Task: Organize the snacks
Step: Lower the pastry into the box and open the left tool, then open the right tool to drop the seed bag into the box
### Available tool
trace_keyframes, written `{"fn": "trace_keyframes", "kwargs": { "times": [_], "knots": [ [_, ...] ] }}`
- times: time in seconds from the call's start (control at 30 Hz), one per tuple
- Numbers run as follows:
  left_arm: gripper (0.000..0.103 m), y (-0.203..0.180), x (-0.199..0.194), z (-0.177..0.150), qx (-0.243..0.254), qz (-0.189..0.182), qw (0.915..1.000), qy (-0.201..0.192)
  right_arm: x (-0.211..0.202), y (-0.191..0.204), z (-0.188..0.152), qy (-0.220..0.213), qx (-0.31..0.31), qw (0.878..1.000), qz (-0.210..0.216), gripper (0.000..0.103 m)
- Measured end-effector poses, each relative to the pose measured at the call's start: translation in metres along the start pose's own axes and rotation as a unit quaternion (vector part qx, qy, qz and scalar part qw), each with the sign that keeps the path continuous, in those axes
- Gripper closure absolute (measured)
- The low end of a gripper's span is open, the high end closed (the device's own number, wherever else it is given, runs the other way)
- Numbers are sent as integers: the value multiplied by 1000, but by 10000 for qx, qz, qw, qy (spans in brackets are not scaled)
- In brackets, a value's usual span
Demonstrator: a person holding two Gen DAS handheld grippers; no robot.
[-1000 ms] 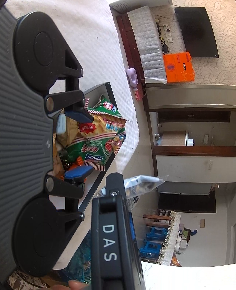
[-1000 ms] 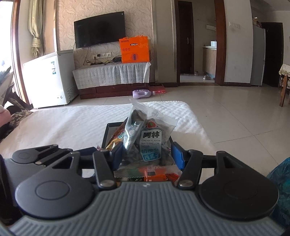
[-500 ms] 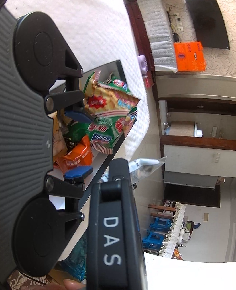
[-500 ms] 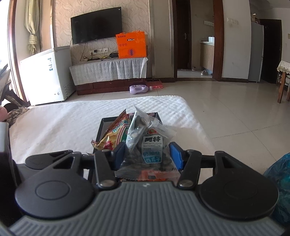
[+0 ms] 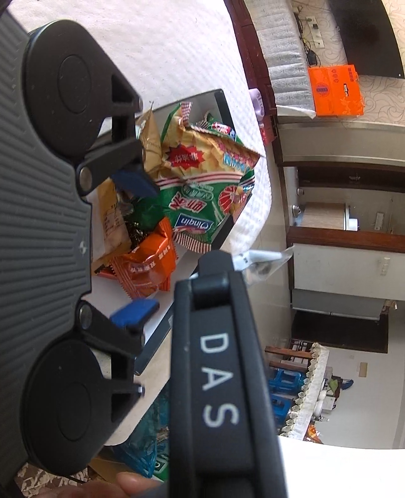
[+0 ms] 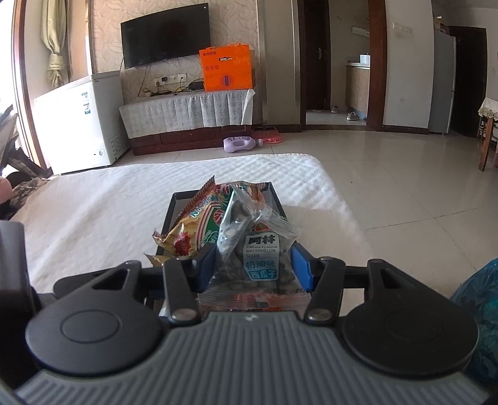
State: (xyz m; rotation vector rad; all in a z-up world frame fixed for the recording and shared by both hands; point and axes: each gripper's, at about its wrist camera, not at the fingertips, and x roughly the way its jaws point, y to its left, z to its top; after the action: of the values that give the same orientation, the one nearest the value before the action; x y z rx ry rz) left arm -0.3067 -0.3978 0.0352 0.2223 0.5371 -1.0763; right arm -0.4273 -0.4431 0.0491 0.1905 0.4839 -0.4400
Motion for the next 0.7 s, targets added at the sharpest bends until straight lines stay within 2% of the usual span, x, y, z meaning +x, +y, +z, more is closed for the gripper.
{"fn": "trace_keyframes", "kwargs": {
  "times": [0.07,0.1,0.17,0.5,0.7],
  "knots": [
    [20,3,-4,1,-42,-46,10000,-31,2,-1,1,17,42,10000,16,47],
    [15,5,-6,2,-47,-58,10000,-44,3,-1,1,33,60,10000,32,47],
    [11,8,-10,2,-34,-46,10000,-77,6,0,0,65,75,9999,52,47],
    [4,28,-39,3,3,59,9999,-109,28,3,0,330,171,9992,133,47],
    [0,54,-77,5,10,438,9986,-312,41,-1,-1,501,309,9981,166,47]
  ]
}}
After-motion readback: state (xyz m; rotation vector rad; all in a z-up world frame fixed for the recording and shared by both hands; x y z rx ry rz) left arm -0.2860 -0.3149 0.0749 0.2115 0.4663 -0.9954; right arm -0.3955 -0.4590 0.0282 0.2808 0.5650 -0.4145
